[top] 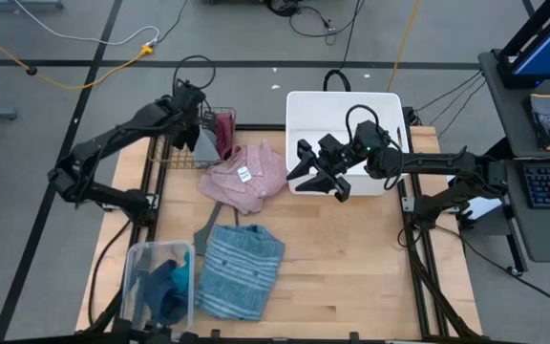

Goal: Pick & Place Cloths
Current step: Put the black underwear into the gold wire basket, then put the blue shirt into the white bin

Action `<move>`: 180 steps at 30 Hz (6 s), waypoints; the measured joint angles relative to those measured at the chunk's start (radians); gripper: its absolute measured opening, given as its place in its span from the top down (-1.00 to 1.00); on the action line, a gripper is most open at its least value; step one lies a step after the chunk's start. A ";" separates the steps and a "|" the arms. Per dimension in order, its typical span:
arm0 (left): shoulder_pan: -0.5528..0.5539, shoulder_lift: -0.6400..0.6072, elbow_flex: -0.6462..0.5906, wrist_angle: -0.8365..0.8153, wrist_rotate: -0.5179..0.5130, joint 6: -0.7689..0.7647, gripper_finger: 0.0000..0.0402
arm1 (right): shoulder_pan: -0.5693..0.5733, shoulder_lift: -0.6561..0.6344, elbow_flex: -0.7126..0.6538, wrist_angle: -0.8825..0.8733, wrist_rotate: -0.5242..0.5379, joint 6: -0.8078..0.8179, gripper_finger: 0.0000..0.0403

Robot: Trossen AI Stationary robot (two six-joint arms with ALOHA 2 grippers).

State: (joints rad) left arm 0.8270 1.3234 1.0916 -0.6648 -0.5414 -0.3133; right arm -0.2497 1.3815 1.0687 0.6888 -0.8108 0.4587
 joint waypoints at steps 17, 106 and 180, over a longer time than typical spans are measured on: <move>0.087 -0.001 0.000 0.002 0.052 -0.008 0.82 | 0.000 0.000 0.000 0.000 -0.002 0.000 0.18; -0.397 -0.227 0.000 0.219 0.584 0.051 -0.27 | 0.014 -0.068 0.000 0.079 -0.027 -0.038 0.18; -1.269 0.420 0.406 -0.341 0.402 -1.275 -0.27 | 0.403 -0.616 0.000 -1.061 0.653 -0.447 0.18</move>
State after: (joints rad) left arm -0.4421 1.7431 1.4971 -1.0058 -0.1391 -1.5879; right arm 0.1535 0.7654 1.0687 -0.3725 -0.1581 0.0113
